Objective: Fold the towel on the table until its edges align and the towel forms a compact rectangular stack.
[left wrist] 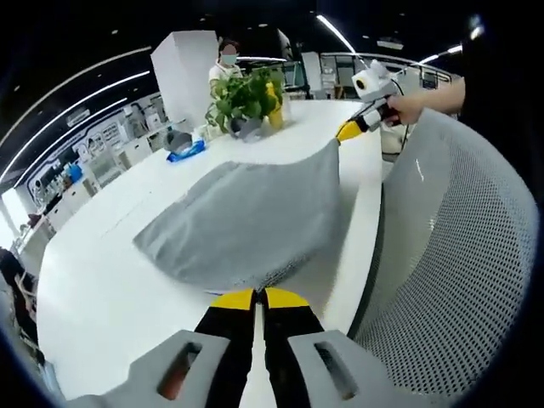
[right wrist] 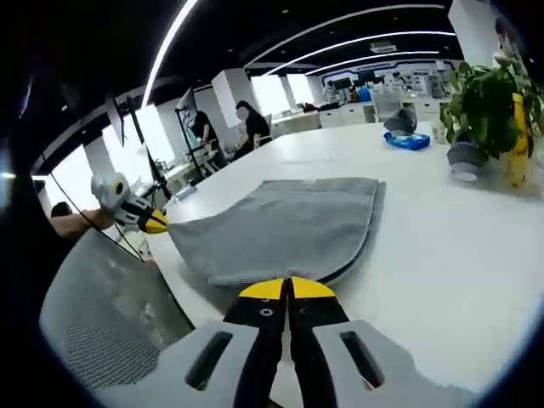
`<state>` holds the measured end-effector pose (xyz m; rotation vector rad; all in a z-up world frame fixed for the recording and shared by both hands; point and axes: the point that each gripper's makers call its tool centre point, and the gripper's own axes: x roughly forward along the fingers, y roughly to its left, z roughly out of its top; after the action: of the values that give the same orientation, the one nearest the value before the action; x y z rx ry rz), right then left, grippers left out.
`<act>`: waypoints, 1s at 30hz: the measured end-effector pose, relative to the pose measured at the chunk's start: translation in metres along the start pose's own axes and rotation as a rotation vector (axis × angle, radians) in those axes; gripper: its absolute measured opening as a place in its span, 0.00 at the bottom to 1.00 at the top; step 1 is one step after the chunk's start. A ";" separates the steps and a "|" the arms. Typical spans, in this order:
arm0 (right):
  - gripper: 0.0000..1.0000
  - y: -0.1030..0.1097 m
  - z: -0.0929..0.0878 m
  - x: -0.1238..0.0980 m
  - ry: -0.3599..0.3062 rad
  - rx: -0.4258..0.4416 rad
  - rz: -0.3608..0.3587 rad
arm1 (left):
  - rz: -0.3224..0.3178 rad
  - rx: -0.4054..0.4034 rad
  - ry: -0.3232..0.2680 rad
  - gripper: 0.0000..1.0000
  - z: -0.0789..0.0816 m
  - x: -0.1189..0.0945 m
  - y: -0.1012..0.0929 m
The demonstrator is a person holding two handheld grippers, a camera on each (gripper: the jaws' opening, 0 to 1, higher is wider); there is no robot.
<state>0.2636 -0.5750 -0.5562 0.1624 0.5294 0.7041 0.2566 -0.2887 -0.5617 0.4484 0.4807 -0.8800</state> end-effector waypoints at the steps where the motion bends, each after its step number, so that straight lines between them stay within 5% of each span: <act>1: 0.00 0.001 0.002 -0.001 -0.008 0.003 0.004 | 0.002 0.001 -0.006 0.02 0.002 -0.001 0.000; 16: 0.00 0.023 0.048 -0.015 -0.241 0.152 0.124 | 0.038 -0.107 -0.186 0.02 0.041 -0.022 0.004; 24: 0.00 0.028 0.059 -0.025 -0.323 0.203 0.163 | 0.036 -0.197 -0.295 0.02 0.058 -0.034 0.006; 30: 0.00 0.033 0.064 -0.027 -0.352 0.225 0.192 | 0.029 -0.214 -0.320 0.02 0.061 -0.037 0.005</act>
<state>0.2605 -0.5657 -0.4799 0.5431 0.2547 0.7807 0.2536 -0.2967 -0.4905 0.1146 0.2692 -0.8432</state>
